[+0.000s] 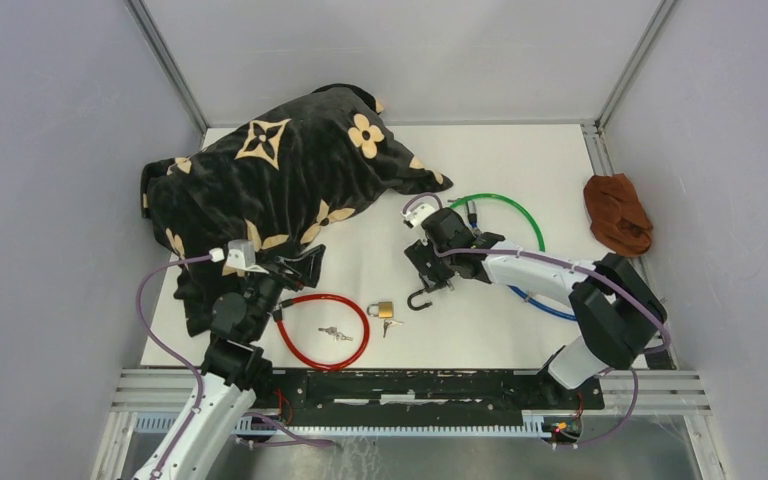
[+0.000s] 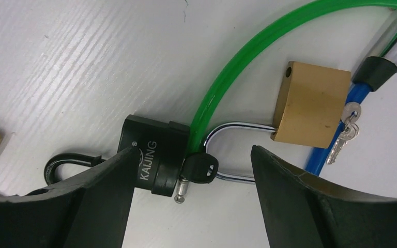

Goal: Lock with the key
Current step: Place the key at the center of the board, then pick up the lock from the center of the board.

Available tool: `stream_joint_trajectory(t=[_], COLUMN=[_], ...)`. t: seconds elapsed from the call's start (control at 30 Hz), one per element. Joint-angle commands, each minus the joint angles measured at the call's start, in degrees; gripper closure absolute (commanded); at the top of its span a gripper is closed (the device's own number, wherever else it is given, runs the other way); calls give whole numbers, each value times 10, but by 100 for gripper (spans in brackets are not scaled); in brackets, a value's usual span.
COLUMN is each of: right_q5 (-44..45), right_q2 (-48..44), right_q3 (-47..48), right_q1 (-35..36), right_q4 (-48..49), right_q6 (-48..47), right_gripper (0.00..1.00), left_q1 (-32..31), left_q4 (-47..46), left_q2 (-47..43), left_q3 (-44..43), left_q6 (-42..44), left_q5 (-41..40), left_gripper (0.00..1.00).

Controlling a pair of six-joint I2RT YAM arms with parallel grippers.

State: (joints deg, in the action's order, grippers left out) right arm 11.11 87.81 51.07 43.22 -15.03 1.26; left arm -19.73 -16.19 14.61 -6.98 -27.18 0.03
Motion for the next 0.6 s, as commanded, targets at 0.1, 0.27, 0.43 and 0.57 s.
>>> stream_joint_trajectory(t=[0.1, 0.27, 0.43, 0.57], right_q5=[-33, -54, -83, -96], right_q2=[51, 51, 50, 54], right_q3=[47, 46, 37, 33], right_q1=[1, 2, 3, 10], right_q4=[-29, -25, -17, -16], right_q6=[-6, 1, 13, 13], right_gripper=[16, 20, 22, 22], left_q1=[7, 10, 12, 14], left_q4=[-21, -22, -24, -24], left_q2=[-9, -10, -8, -7], left_q3=[5, 6, 6, 6], left_q6=[-28, -27, -27, -26], left_q5=[-9, -9, -11, -10], left_gripper=[0, 0, 0, 0])
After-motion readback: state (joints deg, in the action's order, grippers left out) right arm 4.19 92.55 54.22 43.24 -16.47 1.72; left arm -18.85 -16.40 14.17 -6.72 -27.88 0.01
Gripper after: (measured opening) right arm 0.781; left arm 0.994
